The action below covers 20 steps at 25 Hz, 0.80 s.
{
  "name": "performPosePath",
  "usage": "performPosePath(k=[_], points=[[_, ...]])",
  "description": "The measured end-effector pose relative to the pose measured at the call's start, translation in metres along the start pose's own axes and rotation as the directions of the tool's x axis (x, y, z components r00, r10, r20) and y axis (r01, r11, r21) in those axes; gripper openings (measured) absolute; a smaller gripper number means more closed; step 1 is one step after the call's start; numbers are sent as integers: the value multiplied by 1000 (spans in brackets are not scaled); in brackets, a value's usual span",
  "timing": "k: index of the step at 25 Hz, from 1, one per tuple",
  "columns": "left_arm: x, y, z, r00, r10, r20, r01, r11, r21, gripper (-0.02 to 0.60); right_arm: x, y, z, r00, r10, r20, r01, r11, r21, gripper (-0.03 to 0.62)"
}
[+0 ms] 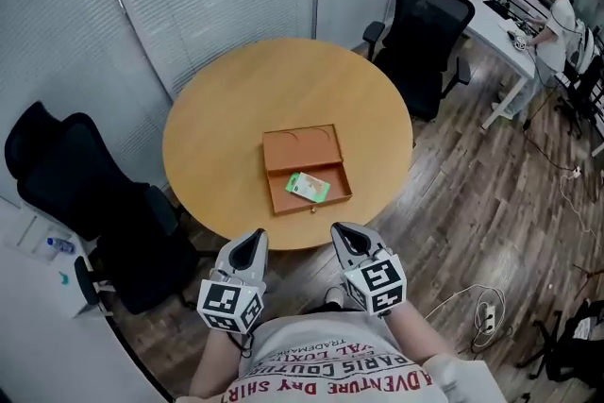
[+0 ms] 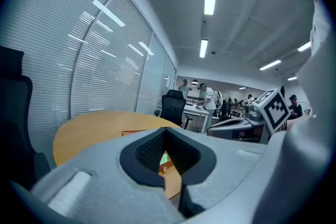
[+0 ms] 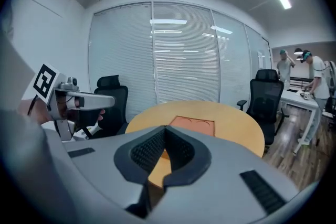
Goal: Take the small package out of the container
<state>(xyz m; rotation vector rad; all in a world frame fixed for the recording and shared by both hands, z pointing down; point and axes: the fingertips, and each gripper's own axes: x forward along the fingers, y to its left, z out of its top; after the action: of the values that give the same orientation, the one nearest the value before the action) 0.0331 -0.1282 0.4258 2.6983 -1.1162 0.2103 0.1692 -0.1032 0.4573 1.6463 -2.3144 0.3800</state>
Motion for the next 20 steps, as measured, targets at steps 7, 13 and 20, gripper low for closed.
performPosePath(k=[7, 13, 20], points=[[65, -12, -17, 996, 69, -49, -71, 997, -34, 11, 31, -68, -12, 992, 101, -72, -102, 995, -6, 8], [94, 9, -23, 992, 97, -77, -101, 994, -51, 11, 73, -77, -21, 970, 203, -136, -203, 979, 13, 8], [126, 68, -35, 994, 79, -80, -85, 993, -83, 11, 134, -73, -37, 949, 217, -230, -222, 975, 3, 8]])
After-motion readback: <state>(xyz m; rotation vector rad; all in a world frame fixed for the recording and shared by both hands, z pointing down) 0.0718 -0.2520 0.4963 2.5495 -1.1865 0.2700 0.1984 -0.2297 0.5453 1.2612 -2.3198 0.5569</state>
